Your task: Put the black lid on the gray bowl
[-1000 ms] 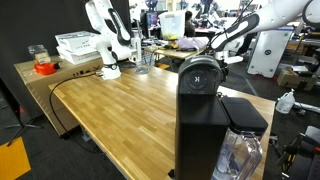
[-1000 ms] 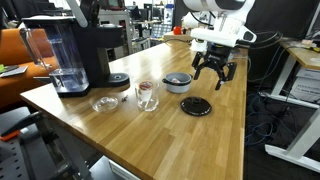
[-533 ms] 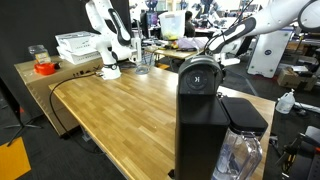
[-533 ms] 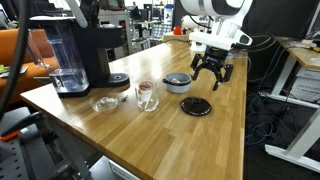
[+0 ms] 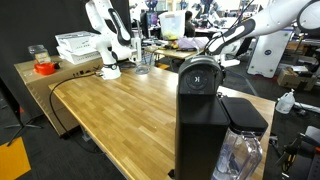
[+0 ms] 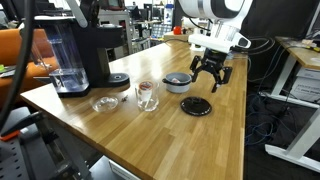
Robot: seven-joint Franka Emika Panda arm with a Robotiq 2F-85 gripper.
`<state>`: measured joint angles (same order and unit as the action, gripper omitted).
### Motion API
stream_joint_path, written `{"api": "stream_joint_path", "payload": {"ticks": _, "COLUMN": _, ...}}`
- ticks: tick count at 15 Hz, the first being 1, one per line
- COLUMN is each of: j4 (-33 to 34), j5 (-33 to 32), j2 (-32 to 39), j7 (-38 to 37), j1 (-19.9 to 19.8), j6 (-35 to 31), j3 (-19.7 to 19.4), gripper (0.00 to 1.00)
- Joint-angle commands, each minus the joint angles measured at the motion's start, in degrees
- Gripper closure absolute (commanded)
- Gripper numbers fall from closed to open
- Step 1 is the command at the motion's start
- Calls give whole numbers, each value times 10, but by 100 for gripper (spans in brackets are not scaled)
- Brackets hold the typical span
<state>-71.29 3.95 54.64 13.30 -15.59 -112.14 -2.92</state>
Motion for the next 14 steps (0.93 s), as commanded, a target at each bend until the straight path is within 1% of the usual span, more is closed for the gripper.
{"api": "stream_joint_path", "payload": {"ticks": 1, "j4": -8, "j5": 5, "j2": 1, "j7": -5, "j1": -3, "j6": -11, "j3": 3, "gripper": 0}}
{"api": "stream_joint_path", "payload": {"ticks": 4, "j4": -24, "j5": 7, "j2": -1, "j7": -12, "j1": -3, "j6": -25, "j3": 3, "gripper": 0}}
{"api": "stream_joint_path", "payload": {"ticks": 6, "j4": -36, "j5": 17, "j2": -3, "j7": -11, "j1": -8, "j6": -43, "j3": 9, "gripper": 0}}
{"api": "stream_joint_path", "payload": {"ticks": 11, "j4": -73, "j5": 53, "j2": -10, "j7": -10, "j1": -16, "j6": -105, "j3": 17, "gripper": 0}}
{"api": "stream_joint_path", "payload": {"ticks": 14, "j4": -114, "j5": 74, "j2": -27, "j7": -15, "j1": -22, "j6": -147, "j3": 16, "gripper": 0}}
